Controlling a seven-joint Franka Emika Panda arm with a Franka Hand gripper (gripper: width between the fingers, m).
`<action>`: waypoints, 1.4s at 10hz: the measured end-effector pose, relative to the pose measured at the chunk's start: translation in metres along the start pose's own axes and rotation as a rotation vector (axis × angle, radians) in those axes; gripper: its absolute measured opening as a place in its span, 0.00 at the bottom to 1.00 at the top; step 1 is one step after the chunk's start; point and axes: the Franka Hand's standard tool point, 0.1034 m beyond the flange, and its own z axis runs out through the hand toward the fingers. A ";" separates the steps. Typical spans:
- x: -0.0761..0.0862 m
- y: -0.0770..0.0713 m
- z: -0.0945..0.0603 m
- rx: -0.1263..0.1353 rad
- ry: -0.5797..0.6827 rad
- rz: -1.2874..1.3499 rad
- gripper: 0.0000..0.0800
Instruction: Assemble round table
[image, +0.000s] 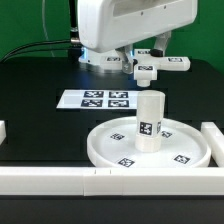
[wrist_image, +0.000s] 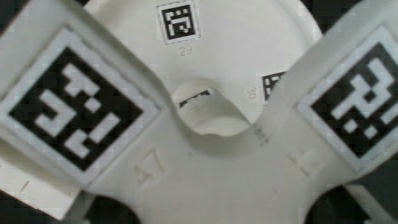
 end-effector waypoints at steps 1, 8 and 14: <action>0.006 -0.001 0.000 -0.005 0.006 -0.009 0.56; 0.005 -0.003 0.015 -0.024 0.025 -0.013 0.56; 0.009 -0.005 0.015 -0.027 0.028 -0.001 0.56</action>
Offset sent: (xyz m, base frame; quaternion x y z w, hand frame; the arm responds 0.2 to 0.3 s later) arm -0.0050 0.0037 -0.0117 -0.0079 0.0195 -0.0035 0.9998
